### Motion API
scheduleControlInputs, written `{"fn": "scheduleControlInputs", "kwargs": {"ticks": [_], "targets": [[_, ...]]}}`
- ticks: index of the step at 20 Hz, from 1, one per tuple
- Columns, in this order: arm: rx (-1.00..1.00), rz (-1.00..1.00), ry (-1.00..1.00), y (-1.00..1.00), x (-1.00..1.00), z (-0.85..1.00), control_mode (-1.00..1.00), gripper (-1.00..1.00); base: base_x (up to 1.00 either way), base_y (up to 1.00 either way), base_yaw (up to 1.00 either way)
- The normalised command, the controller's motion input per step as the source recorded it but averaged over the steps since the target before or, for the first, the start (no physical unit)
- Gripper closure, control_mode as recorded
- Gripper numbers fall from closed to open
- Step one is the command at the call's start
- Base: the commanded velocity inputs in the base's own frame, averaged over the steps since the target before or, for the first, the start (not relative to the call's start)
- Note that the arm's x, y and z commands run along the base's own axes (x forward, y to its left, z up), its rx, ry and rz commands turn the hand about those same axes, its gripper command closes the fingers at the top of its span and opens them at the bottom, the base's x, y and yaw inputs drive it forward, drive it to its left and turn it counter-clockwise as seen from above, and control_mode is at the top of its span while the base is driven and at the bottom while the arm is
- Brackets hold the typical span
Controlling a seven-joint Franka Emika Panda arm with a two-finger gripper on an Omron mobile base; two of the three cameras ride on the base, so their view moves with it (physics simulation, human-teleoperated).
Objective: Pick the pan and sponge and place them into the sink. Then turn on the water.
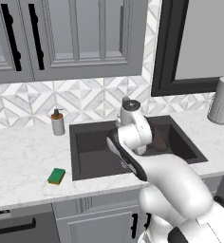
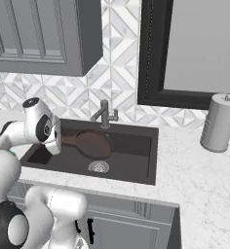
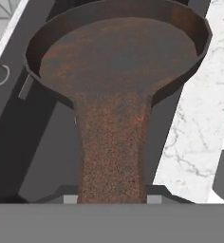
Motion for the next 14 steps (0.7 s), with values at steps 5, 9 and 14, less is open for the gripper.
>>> {"fn": "scheduleControlInputs", "kwargs": {"ticks": [5, 9, 14], "targets": [[0.0, -0.12, 0.07, -0.06, 0.49, -0.36, -1.0, 1.0, 0.0, 0.0, 0.0], [0.0, -0.1, 0.0, 0.0, 0.41, -0.53, -1.0, 1.0, 0.0, 0.0, 0.0], [0.0, -0.03, 0.0, 0.0, 0.37, -0.63, -1.0, 1.0, 0.0, 0.0, 0.0]]}}
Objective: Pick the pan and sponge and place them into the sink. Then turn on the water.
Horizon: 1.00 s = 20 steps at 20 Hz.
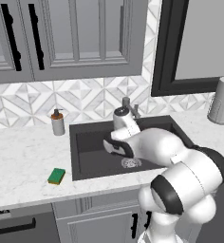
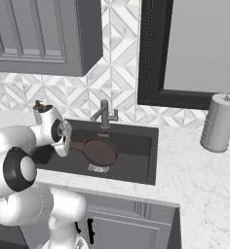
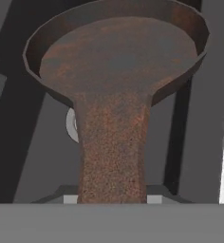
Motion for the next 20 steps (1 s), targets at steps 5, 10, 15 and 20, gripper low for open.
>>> {"fn": "scheduleControlInputs", "kwargs": {"ticks": [5, 10, 15, 20], "targets": [[0.01, 0.07, 0.0, 0.0, 0.39, -0.49, -1.0, 1.0, 0.0, 0.0, 0.0], [0.03, 0.12, 0.0, 0.0, 0.42, -0.48, -1.0, 1.0, 0.0, 0.0, 0.0], [0.01, 0.04, 0.06, 0.0, 0.33, -0.51, -1.0, 1.0, 0.0, 0.0, 0.0], [0.0, 0.0, 0.02, 0.03, 0.31, -0.44, -1.0, 1.0, 0.0, 0.0, 0.0]]}}
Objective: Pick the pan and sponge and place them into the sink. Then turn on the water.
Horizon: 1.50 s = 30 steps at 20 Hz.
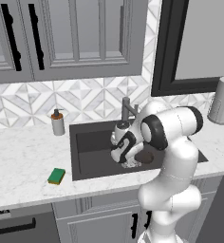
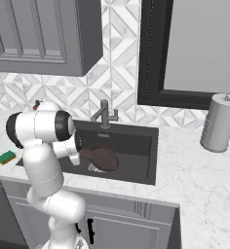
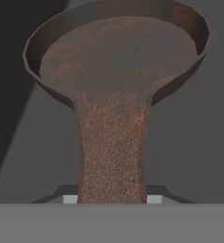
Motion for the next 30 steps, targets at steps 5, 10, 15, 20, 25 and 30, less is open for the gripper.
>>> {"fn": "scheduleControlInputs", "kwargs": {"ticks": [5, 10, 15, 20, 25, 30], "targets": [[0.0, 0.0, 0.0, 0.15, 0.33, -0.41, -1.0, 1.0, 0.0, 0.0, 0.0], [0.0, 0.02, 0.0, 0.2, 0.41, -0.5, -1.0, 1.0, 0.0, 0.0, 0.0], [0.0, 0.03, 0.0, 0.17, 0.44, -0.56, -1.0, 1.0, 0.0, 0.0, 0.0], [0.0, 0.02, 0.0, 0.07, 0.32, -0.53, -1.0, 1.0, 0.0, 0.0, 0.0], [0.01, 0.0, -0.06, 0.0, 0.06, -0.22, -1.0, 1.0, 0.0, 0.0, 0.0], [0.04, 0.0, -0.23, 0.0, 0.0, 0.0, -1.0, -1.0, 0.0, 0.0, 0.0]]}}
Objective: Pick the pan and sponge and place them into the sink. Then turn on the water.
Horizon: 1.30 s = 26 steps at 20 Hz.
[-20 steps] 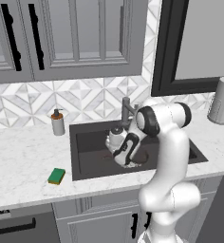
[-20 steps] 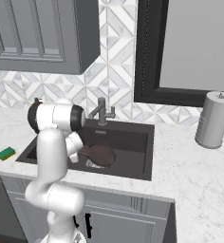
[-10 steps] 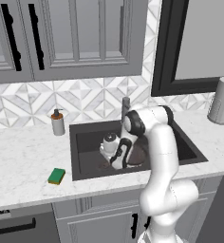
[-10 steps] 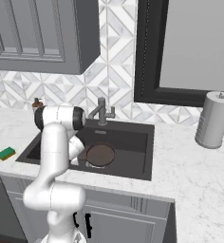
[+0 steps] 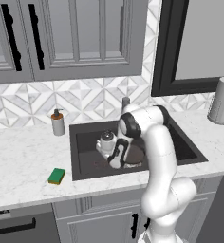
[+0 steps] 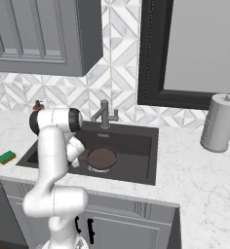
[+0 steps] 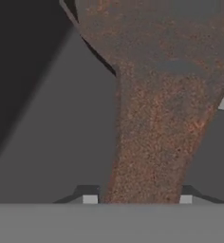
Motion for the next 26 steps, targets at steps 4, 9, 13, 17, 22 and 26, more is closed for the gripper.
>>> {"fn": "scheduleControlInputs", "kwargs": {"ticks": [4, 9, 13, 17, 22, 26], "targets": [[0.03, 0.0, -0.32, 0.0, -0.25, 0.16, -1.0, -1.0, 0.0, 0.0, 0.0], [0.02, 0.0, -0.28, 0.0, -0.23, 0.23, -1.0, -1.0, 0.0, 0.0, 0.0], [0.01, 0.0, -0.25, 0.0, -0.33, 0.19, -1.0, -1.0, 0.0, 0.0, 0.0], [0.02, 0.0, -0.29, 0.0, -0.7, 0.44, -1.0, -1.0, 0.0, 0.0, 0.0], [0.0, 0.06, -0.39, 0.05, -1.0, 0.28, -1.0, -1.0, 0.0, 0.0, 0.0], [0.0, 0.0, -0.45, 0.46, -1.0, 0.0, -1.0, -1.0, 0.0, 0.0, 0.0]]}}
